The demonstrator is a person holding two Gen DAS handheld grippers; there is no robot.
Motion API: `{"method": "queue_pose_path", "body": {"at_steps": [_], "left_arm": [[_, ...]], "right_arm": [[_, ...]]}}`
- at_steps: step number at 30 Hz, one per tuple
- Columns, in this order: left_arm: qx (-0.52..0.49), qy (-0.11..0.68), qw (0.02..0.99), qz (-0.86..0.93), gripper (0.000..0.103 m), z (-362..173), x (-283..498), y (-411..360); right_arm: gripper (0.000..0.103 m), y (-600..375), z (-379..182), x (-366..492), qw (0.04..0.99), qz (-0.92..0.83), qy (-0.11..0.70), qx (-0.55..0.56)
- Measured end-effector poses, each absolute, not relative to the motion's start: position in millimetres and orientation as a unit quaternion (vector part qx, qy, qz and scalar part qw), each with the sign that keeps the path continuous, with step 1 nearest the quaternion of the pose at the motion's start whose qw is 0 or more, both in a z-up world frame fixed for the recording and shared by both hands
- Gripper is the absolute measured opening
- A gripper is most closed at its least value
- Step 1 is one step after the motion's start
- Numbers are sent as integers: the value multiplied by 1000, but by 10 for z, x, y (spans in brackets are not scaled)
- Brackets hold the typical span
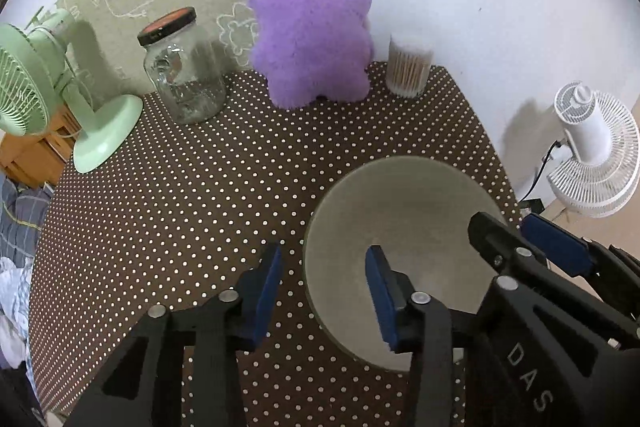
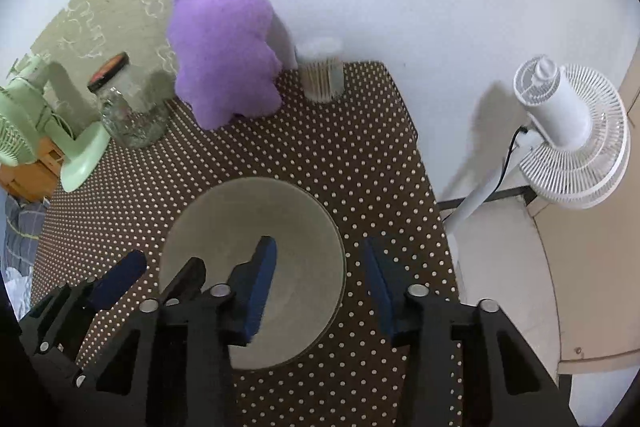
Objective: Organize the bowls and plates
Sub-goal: 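Move both tools to the grey bowl by the purple plush and grasp its rim, then lift the held grey bowl and carry it back toward the dishes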
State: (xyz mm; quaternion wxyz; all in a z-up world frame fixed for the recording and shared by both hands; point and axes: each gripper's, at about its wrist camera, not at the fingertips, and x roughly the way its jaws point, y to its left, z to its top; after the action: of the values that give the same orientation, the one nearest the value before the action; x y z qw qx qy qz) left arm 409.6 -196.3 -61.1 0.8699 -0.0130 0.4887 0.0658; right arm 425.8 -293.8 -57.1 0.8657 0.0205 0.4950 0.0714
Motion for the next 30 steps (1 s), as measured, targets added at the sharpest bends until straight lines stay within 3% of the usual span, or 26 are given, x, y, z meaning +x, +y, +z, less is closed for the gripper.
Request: {"method": "queue_pose_path", "body": {"at_steps": [3, 8, 30], "left_arm": [[-10, 493, 867, 75, 31, -665, 4118, -1977], [-5, 495, 866, 69, 23, -720, 4168, -1976], [9, 511, 858, 49, 21, -671, 4017, -2062]], "right_arm": [[28, -2932, -639, 4297, 864, 69, 498, 18], [19, -2958, -691, 4331, 866, 62, 496, 17], [19, -3006, -680, 4168, 852, 42, 521, 18]]}}
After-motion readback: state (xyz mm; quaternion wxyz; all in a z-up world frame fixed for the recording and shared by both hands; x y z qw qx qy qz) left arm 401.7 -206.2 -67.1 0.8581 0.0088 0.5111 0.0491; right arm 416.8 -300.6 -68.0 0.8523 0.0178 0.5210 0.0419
